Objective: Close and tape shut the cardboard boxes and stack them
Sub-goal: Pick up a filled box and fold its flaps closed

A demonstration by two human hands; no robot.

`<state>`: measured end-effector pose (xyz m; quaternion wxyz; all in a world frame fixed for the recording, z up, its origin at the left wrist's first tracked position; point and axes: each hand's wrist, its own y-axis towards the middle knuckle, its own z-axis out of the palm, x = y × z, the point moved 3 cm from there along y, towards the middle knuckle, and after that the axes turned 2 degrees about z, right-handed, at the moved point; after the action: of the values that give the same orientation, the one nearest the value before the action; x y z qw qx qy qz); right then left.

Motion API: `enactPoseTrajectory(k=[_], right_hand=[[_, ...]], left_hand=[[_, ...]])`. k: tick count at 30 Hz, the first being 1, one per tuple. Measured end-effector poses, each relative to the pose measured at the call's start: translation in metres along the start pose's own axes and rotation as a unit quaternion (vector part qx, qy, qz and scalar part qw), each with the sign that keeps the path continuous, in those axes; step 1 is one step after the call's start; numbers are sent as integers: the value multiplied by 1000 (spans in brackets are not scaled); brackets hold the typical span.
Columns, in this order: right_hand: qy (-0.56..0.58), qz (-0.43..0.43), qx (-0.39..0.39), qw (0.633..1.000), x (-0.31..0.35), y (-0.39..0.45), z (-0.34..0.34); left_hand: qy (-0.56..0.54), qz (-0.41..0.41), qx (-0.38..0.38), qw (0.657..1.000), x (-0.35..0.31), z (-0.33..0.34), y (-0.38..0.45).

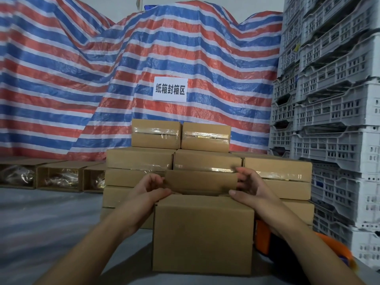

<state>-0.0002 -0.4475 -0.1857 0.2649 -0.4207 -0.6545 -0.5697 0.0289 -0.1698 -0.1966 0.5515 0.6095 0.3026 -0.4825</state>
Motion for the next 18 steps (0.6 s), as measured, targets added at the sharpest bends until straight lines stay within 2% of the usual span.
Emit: enactPoseTrajectory(k=[2,6,9,13,18], right_hand=[[18,6,30,999,1,-2,2],[18,-4,46,999,4,-5,3],[7,-24,40,999,7,-6,4],[-29,-49,29,998,10,-6,4],[-5,-25,41,999,6,-4,6]], left_hand=[[12,36,-22,999,-2,-2,0],[64,91,-13,994,-5,-3,-2],[131,86,-10,988,-5,-3,-2],[156,74,-3,985,-5,-4,-1],[184,86,17,979,-5,-6,-1]])
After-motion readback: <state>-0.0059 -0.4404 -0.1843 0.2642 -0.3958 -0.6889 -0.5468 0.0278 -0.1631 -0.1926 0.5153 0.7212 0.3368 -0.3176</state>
